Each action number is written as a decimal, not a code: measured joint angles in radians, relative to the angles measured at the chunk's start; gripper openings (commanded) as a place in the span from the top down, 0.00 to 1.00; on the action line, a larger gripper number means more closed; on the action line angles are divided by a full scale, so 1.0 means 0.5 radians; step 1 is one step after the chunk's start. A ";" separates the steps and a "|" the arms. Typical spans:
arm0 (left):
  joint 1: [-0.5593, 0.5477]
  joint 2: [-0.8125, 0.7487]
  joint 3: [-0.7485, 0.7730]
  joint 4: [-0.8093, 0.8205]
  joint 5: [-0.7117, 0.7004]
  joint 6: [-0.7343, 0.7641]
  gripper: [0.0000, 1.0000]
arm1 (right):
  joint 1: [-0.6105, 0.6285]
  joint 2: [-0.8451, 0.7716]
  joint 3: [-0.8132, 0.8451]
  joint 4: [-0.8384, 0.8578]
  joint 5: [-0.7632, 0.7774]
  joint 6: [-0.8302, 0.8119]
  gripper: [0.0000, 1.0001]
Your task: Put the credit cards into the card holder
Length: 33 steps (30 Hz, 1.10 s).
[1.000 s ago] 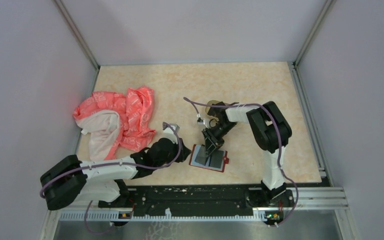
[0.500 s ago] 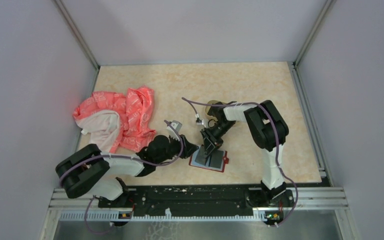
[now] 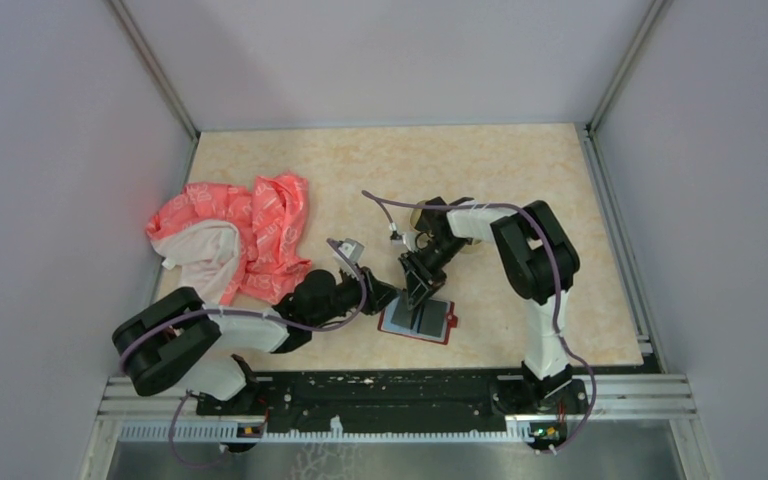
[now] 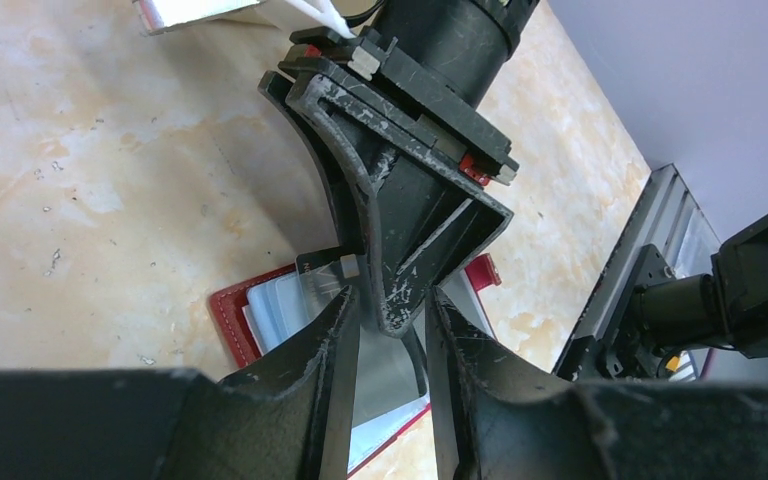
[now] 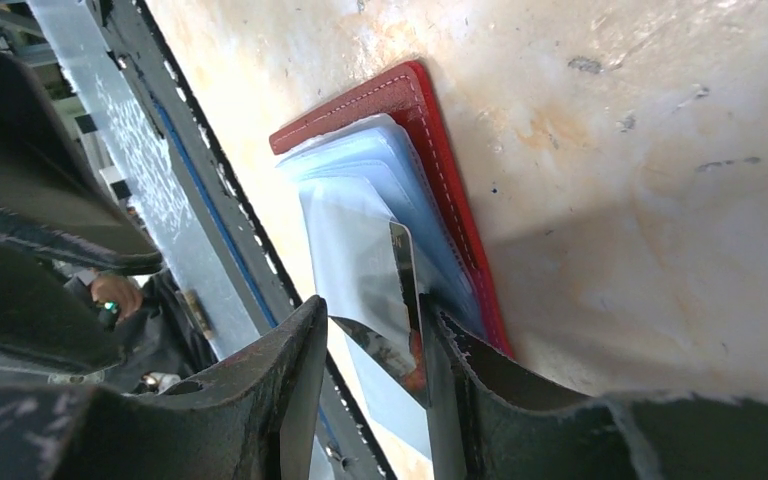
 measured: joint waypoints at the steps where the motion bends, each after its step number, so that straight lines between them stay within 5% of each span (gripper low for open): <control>1: 0.000 -0.014 -0.001 -0.002 0.000 -0.002 0.64 | 0.000 -0.005 0.000 0.002 0.011 0.000 0.61; 33: 0.000 -0.089 -0.080 -0.291 -0.081 -0.111 0.66 | 0.053 -0.214 0.000 0.085 0.508 -0.075 0.57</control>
